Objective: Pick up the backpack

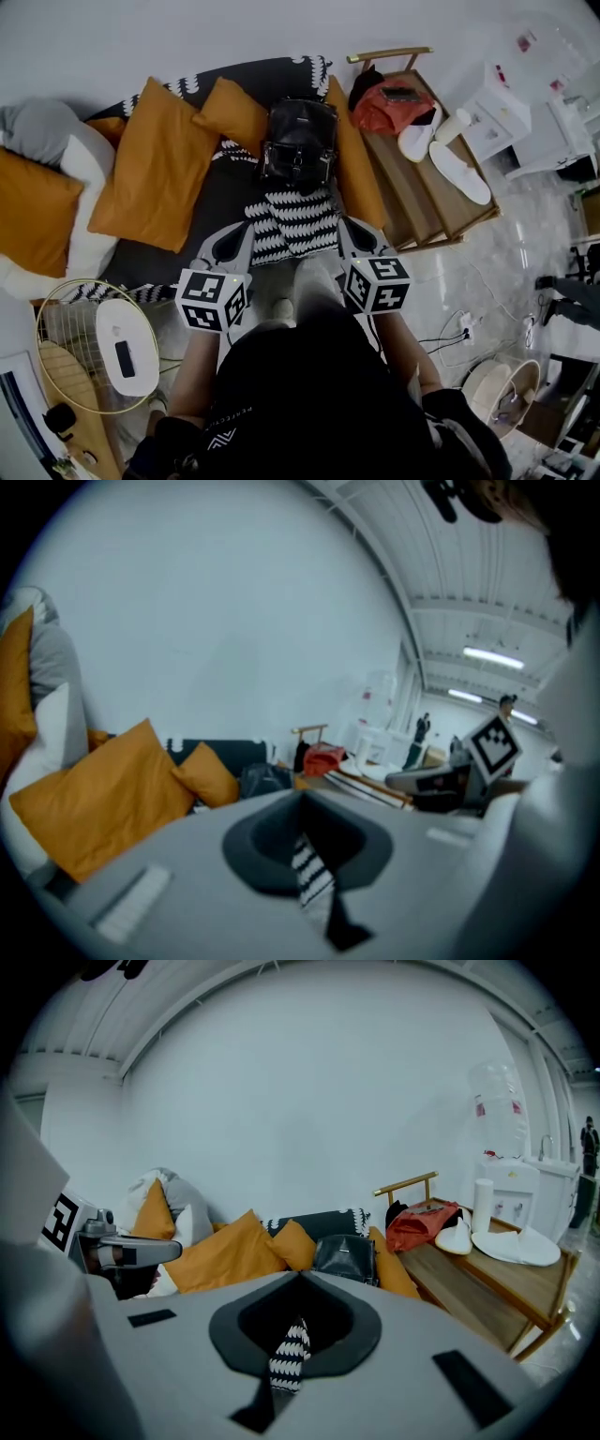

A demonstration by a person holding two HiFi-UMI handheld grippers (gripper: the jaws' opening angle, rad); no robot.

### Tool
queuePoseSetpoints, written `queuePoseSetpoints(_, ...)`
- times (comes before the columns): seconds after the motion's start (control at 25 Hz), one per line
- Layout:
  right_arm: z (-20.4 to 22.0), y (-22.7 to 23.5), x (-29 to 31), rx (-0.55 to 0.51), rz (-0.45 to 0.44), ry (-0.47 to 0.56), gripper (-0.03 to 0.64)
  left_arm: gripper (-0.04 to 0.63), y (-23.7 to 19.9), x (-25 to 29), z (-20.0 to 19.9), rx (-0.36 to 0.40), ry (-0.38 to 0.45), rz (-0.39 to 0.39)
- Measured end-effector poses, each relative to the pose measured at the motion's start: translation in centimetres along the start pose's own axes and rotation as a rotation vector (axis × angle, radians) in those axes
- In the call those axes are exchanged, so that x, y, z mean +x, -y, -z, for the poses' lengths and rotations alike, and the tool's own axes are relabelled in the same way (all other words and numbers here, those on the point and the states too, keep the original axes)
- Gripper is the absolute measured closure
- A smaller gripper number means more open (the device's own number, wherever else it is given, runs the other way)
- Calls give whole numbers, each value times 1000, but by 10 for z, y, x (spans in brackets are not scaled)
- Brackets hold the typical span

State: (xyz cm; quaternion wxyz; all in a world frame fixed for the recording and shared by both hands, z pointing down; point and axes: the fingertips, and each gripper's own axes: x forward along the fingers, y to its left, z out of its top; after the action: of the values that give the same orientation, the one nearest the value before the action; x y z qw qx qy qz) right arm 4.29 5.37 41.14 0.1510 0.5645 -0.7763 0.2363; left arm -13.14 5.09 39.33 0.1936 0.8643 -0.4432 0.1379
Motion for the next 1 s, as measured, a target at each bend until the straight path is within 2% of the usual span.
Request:
queuePoseSetpoints(0.12,-10,15,24,-4,-8,-3,620,588,-11,22,-7,11,-7,-22)
queuePoseSetpoints(0.6,-46,78,114,-28,-57,-65,620,580,-51,128,-23,-30,-80,-62)
queuePoseSetpoints(0.8,-55,97,144,-30,-67,-87,613,554,-65,161,-26,-49,-108,-85)
queuePoseSetpoints(1.0,-56,119,168,-12,-75,-116,566,509,-73,191,-27,-50,-139,-102)
